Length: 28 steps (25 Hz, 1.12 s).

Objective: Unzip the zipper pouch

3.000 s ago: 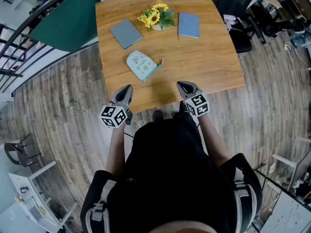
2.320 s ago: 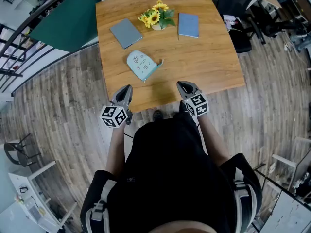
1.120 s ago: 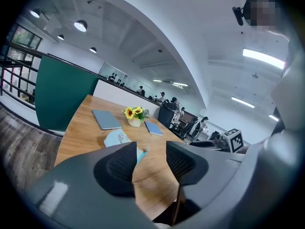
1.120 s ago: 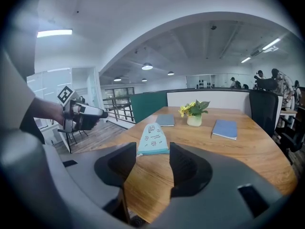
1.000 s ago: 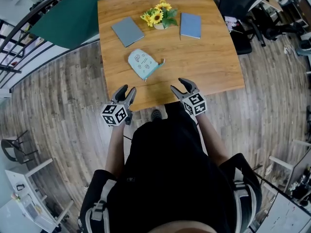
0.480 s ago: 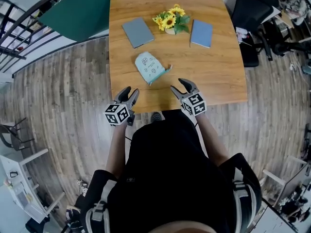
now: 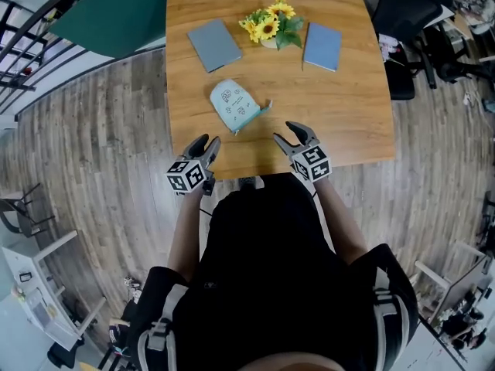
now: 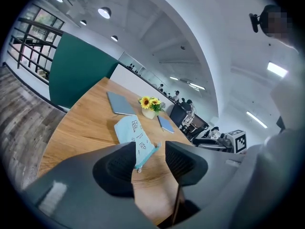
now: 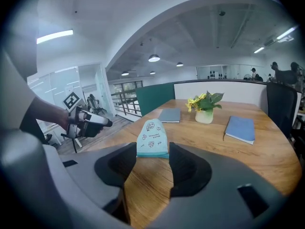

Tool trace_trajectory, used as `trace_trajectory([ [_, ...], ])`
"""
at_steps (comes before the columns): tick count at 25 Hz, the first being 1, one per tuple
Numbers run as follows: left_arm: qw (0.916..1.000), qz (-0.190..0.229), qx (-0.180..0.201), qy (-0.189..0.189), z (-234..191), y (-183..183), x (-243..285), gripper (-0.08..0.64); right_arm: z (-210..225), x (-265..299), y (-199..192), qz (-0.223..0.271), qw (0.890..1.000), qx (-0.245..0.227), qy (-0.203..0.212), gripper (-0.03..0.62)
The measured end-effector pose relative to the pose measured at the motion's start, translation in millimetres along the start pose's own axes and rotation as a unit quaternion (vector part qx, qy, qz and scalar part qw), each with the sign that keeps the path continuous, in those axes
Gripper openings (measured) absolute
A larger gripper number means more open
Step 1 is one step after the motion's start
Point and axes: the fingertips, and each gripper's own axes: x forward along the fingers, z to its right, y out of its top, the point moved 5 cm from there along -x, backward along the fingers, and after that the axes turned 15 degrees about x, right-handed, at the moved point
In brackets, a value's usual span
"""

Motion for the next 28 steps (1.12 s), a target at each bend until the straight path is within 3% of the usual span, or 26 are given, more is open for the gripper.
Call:
trace_trajectory([
  [7, 0.9983, -0.046, -0.033, -0.014, -9, -22, 34, 0.181, 15, 9, -11, -0.026, 0.999, 0.023, -0.003, 0.216],
  [22, 0.9914, -0.116, -0.06, -0.005, -22, -59, 93, 0.18, 37, 25, -25, -0.068, 0.997, 0.041, 0.008, 0.21],
  [28, 0.9885, -0.141, -0.055, 0.002, -24, -68, 101, 0.181, 41, 27, -26, -0.08, 0.996, 0.041, 0.009, 0.204],
])
